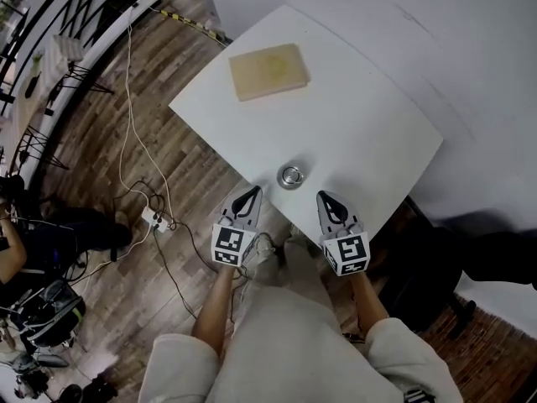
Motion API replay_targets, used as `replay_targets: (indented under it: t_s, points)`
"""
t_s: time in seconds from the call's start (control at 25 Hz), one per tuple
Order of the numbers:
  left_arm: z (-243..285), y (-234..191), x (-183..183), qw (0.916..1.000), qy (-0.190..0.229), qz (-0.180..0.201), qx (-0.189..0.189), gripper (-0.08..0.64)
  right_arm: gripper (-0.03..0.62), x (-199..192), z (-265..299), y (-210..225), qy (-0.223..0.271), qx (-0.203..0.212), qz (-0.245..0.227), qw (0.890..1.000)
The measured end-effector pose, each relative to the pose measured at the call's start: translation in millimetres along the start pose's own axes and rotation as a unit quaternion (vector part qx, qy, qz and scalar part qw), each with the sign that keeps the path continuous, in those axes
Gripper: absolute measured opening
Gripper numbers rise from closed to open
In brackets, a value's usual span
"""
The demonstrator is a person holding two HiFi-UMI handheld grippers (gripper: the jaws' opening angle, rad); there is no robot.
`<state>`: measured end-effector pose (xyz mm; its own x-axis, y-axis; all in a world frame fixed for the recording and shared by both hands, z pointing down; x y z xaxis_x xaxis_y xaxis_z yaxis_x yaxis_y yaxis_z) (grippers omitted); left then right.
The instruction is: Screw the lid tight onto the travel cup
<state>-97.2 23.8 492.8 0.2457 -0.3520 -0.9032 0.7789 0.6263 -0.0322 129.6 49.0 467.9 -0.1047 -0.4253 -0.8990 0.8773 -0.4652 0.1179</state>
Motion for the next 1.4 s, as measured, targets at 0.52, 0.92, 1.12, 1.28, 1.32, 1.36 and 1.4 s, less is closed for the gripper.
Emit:
replay_targets:
  t_s: [0.52, 0.92, 1.12, 1.28, 1.32, 1.36, 1.4]
  points:
    - [12, 2, -32, 0.9986, 0.035, -0.008, -0.039, 0.084, 0.0, -33, 12, -5, -0.016, -0.004, 0.01, 1.0]
    - [21, 8, -51, 0.9971, 0.025, 0.0, -0.071, 0.336, 0.0, -45, 16, -1, -0.028, -0.003, 0.008, 1.0]
    - [32, 14, -48, 0.9961, 0.027, 0.003, -0.084, 0.336, 0.0, -47, 14, -1, -0.033, -0.003, 0.008, 0.999]
    - [49, 20, -41, 0.9946, 0.03, 0.017, -0.098, 0.336, 0.0, -48, 13, 2, -0.034, -0.004, 0.009, 0.999]
    - [53, 21, -39, 0.9943, 0.031, 0.018, -0.1, 0.336, 0.0, -48, 13, 3, -0.034, -0.003, 0.009, 0.999]
    - [57, 22, -37, 0.9941, 0.032, 0.019, -0.102, 0.336, 0.0, -48, 12, 4, -0.034, -0.003, 0.009, 0.999]
    - [61, 23, -35, 0.9938, 0.034, 0.02, -0.104, 0.336, 0.0, -49, 12, 5, -0.034, -0.003, 0.01, 0.999]
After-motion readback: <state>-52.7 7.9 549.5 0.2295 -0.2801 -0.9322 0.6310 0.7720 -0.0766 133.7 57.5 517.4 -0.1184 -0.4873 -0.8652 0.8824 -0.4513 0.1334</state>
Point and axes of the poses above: the fingertips, and each gripper's own axes: z forward along the fingers, y to its right, x out of its top, the point moved 8 cm from there along -z, backward along the fingers, and after that the axes turned 3 degrees about z, right-handed, at the moved point
